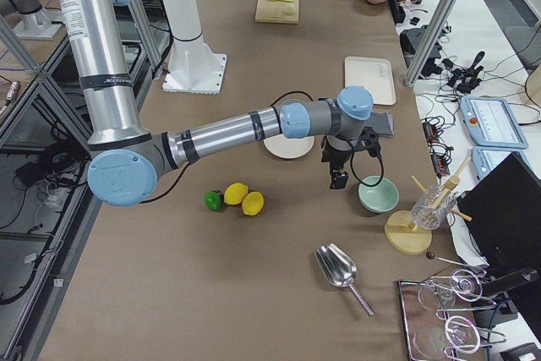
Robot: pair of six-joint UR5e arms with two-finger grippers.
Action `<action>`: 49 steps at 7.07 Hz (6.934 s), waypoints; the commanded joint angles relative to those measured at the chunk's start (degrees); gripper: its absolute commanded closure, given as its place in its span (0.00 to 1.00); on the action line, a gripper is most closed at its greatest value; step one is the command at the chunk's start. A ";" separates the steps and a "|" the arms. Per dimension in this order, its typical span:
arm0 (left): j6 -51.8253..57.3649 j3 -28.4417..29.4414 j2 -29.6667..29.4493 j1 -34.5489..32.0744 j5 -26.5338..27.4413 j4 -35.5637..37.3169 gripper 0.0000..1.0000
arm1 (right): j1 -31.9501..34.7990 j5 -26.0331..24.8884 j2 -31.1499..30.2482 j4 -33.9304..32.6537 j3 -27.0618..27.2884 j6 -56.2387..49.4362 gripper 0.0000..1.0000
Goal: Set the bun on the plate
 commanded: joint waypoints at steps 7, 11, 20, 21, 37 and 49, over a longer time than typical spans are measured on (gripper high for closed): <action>0.12 -5.13 4.28 -0.06 3.40 -0.37 0.02 | -7.55 -0.04 -0.78 10.11 -0.07 5.34 0.00; -0.05 -5.13 5.69 0.46 3.14 -2.04 0.02 | -7.30 0.22 -1.92 10.21 0.10 6.04 0.00; -0.14 -5.31 5.43 0.64 2.52 -2.39 0.02 | -21.53 -0.47 -2.27 26.10 -3.33 18.18 0.00; -0.14 -5.40 5.34 0.64 2.52 -2.31 0.02 | -22.14 -0.74 -2.53 26.38 -3.94 20.18 0.00; -51.26 -7.60 8.06 23.10 3.46 -28.14 0.02 | -42.87 -8.01 18.01 26.38 -0.42 61.30 1.00; -67.82 -5.93 6.21 41.24 14.74 -31.05 0.14 | -46.67 -11.82 23.30 35.70 -11.24 68.63 1.00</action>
